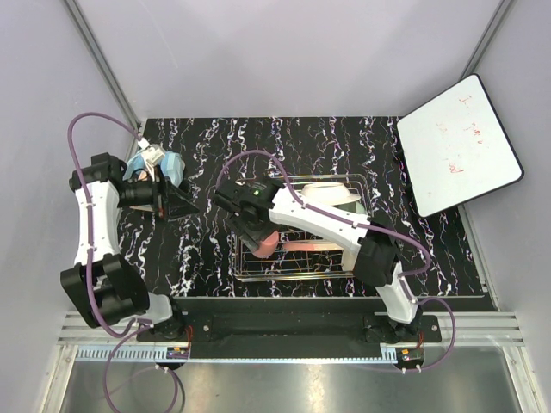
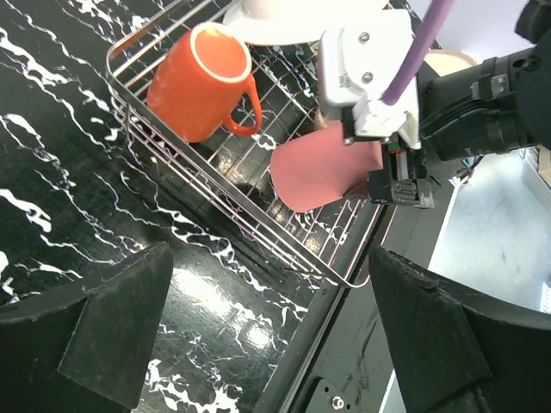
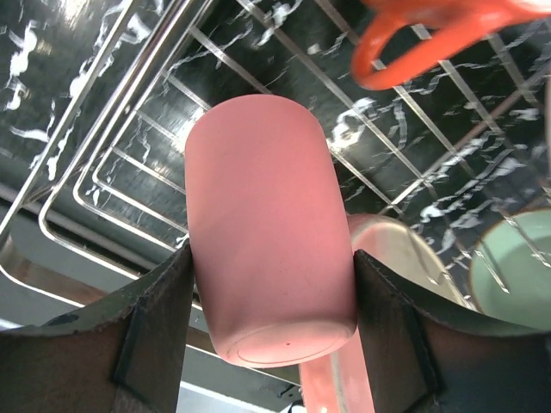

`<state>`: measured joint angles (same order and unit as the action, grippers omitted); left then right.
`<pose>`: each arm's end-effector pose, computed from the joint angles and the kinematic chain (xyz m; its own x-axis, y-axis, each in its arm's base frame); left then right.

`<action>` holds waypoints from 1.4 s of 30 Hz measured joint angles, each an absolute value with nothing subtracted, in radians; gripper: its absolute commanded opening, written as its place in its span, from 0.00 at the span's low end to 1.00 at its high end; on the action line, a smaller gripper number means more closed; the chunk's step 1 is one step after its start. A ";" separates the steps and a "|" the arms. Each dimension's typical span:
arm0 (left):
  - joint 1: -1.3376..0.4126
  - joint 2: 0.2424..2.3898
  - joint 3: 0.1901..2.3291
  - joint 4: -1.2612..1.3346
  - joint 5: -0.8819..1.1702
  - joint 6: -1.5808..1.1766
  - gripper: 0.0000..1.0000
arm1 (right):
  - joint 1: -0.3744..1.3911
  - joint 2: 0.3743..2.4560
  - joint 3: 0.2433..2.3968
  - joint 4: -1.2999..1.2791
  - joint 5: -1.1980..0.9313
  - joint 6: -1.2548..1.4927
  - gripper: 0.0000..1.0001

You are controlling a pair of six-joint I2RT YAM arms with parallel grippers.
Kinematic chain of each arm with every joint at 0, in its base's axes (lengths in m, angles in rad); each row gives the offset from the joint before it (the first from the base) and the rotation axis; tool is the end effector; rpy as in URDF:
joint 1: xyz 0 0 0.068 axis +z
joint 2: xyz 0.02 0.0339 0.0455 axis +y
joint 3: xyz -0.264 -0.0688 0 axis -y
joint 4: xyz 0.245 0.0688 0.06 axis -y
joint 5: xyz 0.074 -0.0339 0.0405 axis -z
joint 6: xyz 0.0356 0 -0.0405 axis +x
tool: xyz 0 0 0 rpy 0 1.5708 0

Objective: Load the mixed dishes into the dish rack

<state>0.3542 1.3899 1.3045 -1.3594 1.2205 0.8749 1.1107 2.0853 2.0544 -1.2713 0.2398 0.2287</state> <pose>0.2297 0.0493 0.3265 -0.6029 0.0579 -0.7957 0.7088 0.4967 -0.5009 0.1965 0.3775 0.2910 -0.6079 -0.7308 -0.3104 -0.7234 0.6710 -0.1629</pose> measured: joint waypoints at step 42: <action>0.354 1.303 1.173 -1.282 1.172 0.823 0.99 | 1.111 2.242 2.186 -1.330 0.168 0.162 1.00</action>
